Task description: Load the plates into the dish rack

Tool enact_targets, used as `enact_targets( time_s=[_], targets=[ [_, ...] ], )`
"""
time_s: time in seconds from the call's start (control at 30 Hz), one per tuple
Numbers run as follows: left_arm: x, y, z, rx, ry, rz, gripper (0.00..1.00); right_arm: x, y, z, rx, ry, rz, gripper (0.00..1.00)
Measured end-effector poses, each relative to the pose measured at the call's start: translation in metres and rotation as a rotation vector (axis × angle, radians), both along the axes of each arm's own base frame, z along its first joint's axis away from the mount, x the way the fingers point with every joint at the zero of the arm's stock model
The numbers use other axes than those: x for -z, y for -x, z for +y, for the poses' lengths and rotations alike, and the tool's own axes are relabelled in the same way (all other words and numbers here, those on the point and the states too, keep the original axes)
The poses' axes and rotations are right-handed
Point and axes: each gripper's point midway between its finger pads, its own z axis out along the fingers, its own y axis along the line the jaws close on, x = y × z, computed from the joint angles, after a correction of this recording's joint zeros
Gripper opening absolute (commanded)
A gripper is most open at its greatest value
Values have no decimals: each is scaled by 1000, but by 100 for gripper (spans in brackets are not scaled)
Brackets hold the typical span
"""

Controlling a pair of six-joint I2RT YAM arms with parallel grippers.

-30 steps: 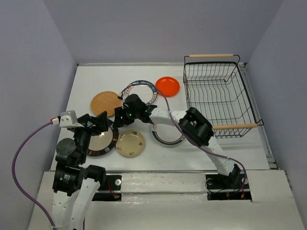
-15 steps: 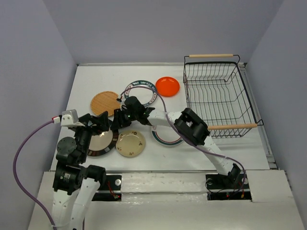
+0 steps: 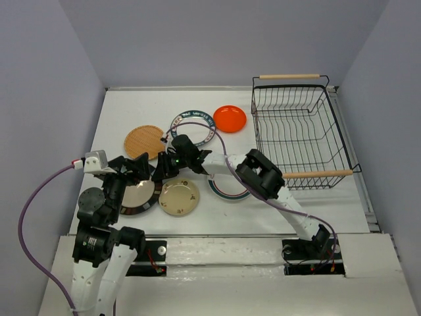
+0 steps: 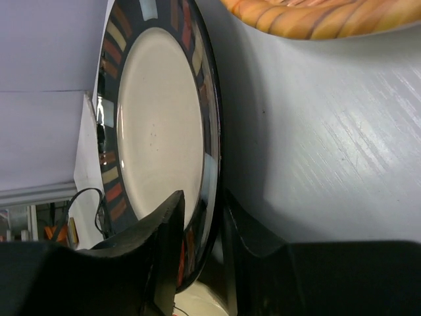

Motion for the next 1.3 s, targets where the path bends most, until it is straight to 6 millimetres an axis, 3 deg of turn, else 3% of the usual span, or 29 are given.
enact_targets(
  time_s=[0.3, 0.53, 0.77, 1.0, 1.3],
  targets=[
    [-1, 0, -1, 6, 0, -5, 99, 5, 6, 1, -4, -10, 78, 7],
    [-4, 0, -1, 5, 3, -16, 99, 2, 9, 3, -7, -24, 110, 7],
    [-5, 0, 0, 0, 4, -19, 99, -15, 5, 7, 1, -70, 88, 7],
    [-6, 2, 4, -22, 7, -25, 99, -72, -9, -14, 65, -92, -33, 7],
    [-7, 5, 11, -57, 15, -36, 99, -182, -65, -97, 250, -182, -193, 7]
  ],
)
